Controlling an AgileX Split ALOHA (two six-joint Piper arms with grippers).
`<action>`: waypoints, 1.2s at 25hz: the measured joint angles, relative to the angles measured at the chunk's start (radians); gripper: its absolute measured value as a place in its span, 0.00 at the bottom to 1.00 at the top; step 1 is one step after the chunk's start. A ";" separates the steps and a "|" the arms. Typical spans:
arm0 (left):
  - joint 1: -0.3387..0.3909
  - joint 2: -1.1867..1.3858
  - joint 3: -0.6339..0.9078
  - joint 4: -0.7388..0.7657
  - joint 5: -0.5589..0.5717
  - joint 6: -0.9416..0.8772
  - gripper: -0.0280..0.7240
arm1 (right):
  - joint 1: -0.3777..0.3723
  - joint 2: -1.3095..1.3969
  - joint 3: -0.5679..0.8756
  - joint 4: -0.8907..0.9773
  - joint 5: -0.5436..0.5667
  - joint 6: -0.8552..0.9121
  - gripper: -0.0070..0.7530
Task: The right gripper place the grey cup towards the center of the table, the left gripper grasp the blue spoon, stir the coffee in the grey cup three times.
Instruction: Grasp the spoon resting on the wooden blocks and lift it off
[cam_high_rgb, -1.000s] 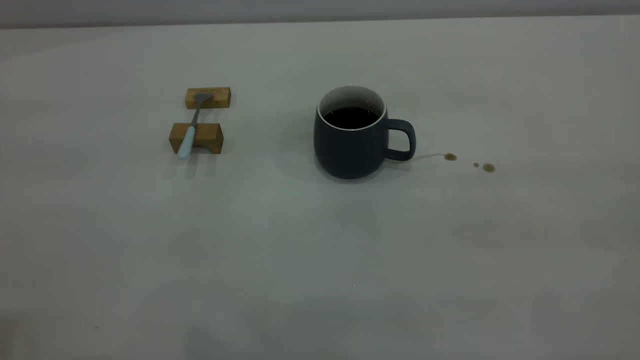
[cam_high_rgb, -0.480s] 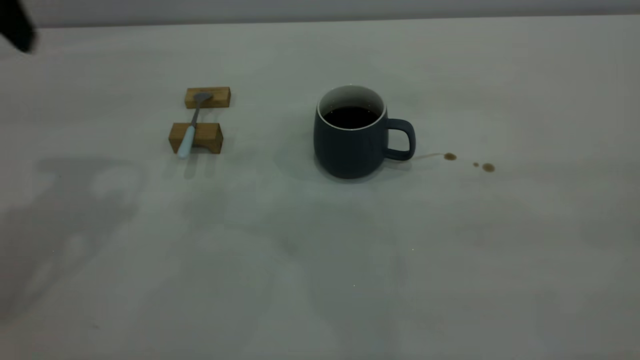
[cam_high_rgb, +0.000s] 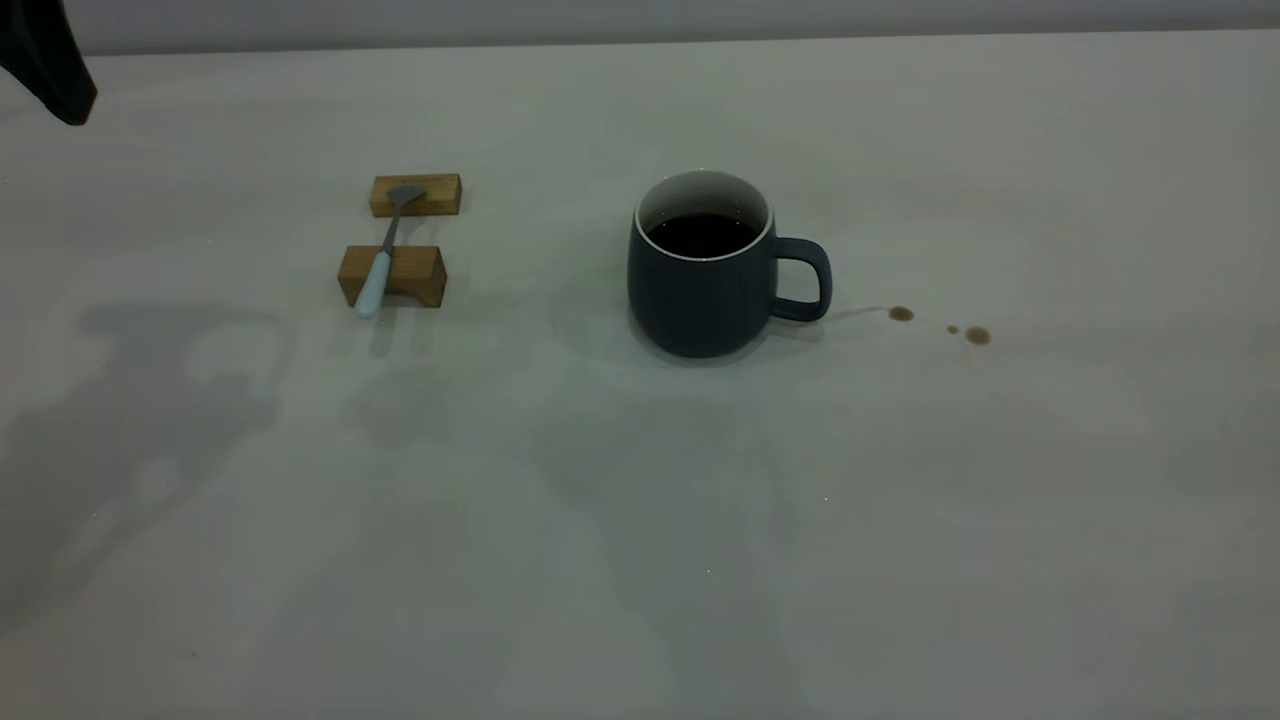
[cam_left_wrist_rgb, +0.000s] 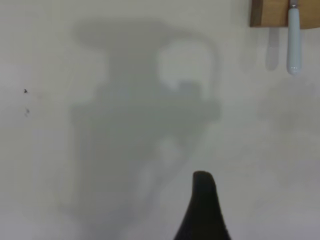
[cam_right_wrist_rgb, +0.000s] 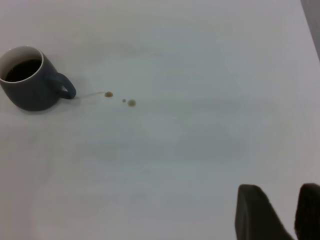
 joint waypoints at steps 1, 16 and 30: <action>0.000 0.000 0.000 0.000 0.000 0.000 0.92 | 0.000 0.000 0.000 0.000 0.000 0.000 0.32; 0.000 0.000 0.000 0.000 0.000 0.000 0.90 | 0.000 0.000 0.000 0.000 0.000 0.000 0.32; 0.000 0.000 0.000 0.000 0.000 0.000 0.88 | 0.000 0.000 0.000 0.000 0.000 0.000 0.32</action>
